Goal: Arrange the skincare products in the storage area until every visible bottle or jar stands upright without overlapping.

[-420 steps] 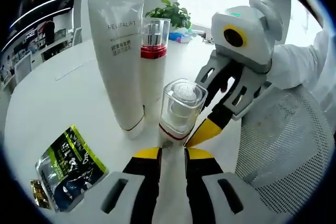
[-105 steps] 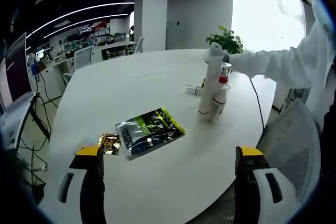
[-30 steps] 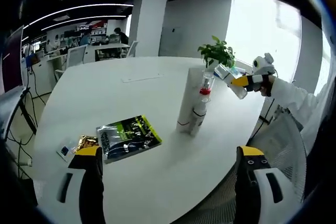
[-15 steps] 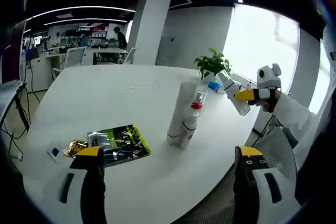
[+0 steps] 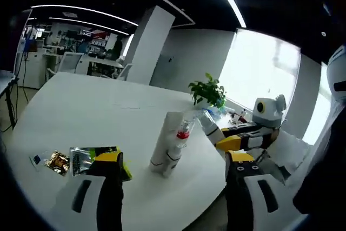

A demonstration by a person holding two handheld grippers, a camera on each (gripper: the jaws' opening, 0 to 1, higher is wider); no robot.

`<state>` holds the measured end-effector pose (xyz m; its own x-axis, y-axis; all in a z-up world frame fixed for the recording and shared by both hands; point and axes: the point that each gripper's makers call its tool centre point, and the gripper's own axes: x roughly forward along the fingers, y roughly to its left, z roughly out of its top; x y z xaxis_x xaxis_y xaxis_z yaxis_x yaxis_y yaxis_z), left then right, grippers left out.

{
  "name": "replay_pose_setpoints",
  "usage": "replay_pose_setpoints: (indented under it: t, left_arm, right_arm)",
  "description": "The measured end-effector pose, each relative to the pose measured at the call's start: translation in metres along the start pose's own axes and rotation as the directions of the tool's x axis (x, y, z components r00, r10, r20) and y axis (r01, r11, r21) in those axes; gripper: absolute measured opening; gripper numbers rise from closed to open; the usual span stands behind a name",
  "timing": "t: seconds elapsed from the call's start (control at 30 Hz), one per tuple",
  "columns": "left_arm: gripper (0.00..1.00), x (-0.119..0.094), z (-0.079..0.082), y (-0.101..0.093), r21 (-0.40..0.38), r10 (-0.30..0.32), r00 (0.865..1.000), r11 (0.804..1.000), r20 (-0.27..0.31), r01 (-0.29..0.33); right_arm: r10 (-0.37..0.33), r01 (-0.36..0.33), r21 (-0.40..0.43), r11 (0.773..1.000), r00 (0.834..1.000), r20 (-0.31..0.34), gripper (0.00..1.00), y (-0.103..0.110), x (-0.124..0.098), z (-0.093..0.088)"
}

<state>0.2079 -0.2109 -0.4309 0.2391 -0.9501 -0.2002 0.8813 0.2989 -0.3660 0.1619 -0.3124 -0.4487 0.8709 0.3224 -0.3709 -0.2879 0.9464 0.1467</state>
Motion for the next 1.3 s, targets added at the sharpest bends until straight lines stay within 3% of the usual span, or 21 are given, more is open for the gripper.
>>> replay_pose_setpoints:
  t: [0.07,0.13,0.23,0.3,0.7,0.8,1.0,1.17,1.3]
  left_arm:
    - [0.66,0.004,0.003,-0.007,-0.006,-0.025,1.000,1.000,0.015,0.025]
    - [0.65,0.010,0.011,-0.015,-0.057,-0.049,0.997,0.997,0.065,0.052]
    - [0.53,0.016,0.014,-0.023,-0.111,-0.104,0.990,0.987,0.093,0.114]
    - [0.45,0.019,0.009,-0.026,-0.139,-0.117,0.990,0.982,0.080,0.127]
    - [0.36,0.034,0.007,-0.031,-0.218,-0.129,0.989,0.965,0.078,0.144]
    - [0.35,0.038,0.007,-0.036,-0.235,-0.149,0.986,0.958,0.080,0.164]
    - [0.36,0.045,0.007,-0.045,-0.239,-0.168,0.982,0.953,0.088,0.185]
    - [0.29,0.042,0.010,-0.041,-0.287,-0.161,0.981,0.939,0.109,0.187]
    - [0.22,0.044,0.004,-0.036,-0.321,-0.153,0.984,0.931,0.089,0.173]
  right_arm:
    - [0.005,-0.005,-0.011,1.000,1.000,0.008,0.13,0.006,0.003,0.002]
    - [0.007,-0.006,-0.054,0.999,1.000,0.006,0.13,0.013,0.007,0.005]
    - [0.018,-0.018,-0.104,0.994,1.000,-0.005,0.13,0.023,0.013,0.005]
    - [0.033,-0.033,-0.116,0.993,0.999,-0.003,0.13,0.029,0.016,0.007]
    - [0.055,-0.054,-0.193,0.980,0.998,-0.002,0.13,0.045,0.025,0.011]
    - [0.038,-0.039,-0.260,0.965,0.999,-0.008,0.13,0.049,0.028,0.013]
    - [0.047,-0.045,-0.313,0.949,0.999,0.000,0.13,0.060,0.031,0.018]
    - [0.046,-0.040,-0.340,0.940,0.999,0.008,0.13,0.059,0.030,0.021]
    - [0.046,-0.044,-0.352,0.935,0.999,-0.004,0.13,0.058,0.031,0.017]
